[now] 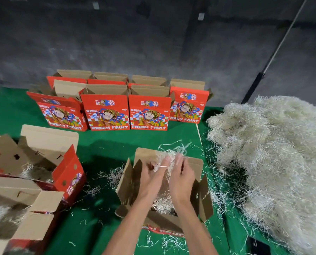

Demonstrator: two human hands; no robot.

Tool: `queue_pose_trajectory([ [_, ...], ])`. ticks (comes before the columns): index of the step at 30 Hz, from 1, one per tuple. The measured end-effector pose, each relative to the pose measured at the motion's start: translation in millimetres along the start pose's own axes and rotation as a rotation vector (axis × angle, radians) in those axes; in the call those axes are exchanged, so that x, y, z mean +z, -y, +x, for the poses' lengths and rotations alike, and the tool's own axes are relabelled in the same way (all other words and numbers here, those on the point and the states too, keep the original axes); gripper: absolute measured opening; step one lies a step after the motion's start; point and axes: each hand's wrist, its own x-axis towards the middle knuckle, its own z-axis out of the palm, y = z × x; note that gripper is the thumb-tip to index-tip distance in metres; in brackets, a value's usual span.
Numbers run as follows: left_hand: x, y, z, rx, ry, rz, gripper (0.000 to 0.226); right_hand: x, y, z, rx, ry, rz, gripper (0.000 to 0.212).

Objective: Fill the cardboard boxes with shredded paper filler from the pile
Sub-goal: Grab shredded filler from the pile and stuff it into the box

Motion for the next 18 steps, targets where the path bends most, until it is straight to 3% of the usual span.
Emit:
queue_pose_trajectory([
  [4,7.9,-0.2,-4.9,-0.056,0.004,-0.026,0.105,9.0,2.0,-12.8,0.063,-0.045,0.058,0.035],
  [6,4.5,-2.0,-3.5,-0.111,0.015,0.019,0.12,1.6,1.6,-9.9,0.14,-0.012,0.078,0.04],
  [8,-1.4,-7.4,0.0,-0.156,0.034,0.026,0.118,-10.3,0.9,0.2,0.183,0.048,0.108,0.045],
  [12,-3.6,-13.5,7.0,-0.149,0.115,-0.045,0.084,-12.3,6.6,2.2,0.22,0.153,0.142,0.061],
  [16,-26.4,-10.3,14.7,-0.087,0.321,-0.13,0.046,-28.1,5.7,11.9,0.168,-0.012,0.116,0.047],
  [18,-31.7,-7.9,18.0,-0.12,0.367,-0.236,0.032,-32.3,2.7,15.4,0.216,-0.005,0.138,0.045],
])
